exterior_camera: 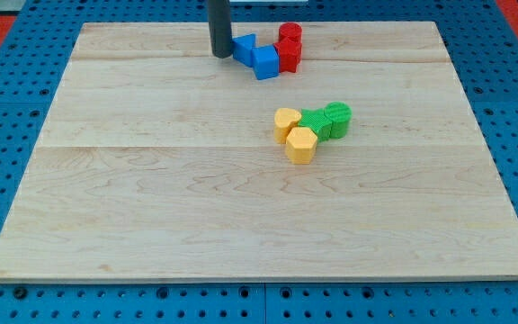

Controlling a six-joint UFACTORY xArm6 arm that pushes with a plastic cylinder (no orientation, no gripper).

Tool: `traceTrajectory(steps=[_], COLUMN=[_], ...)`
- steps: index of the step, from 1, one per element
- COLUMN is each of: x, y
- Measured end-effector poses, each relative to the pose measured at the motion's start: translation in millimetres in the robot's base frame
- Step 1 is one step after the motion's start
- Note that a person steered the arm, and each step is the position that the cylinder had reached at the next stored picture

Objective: Push a line of blocks slightly right

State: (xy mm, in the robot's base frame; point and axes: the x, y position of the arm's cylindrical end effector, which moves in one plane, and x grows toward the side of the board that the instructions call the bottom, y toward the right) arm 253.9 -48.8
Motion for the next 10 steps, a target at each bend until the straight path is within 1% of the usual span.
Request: traceTrajectory(steps=[2, 3, 5, 6, 7, 9, 10], x=[-8.2, -21.6, -27.2, -10.9, 17.6, 57.4, 77.2], y=[48.1, 45.3, -20.1, -45.5, -52.0, -35.8, -38.0])
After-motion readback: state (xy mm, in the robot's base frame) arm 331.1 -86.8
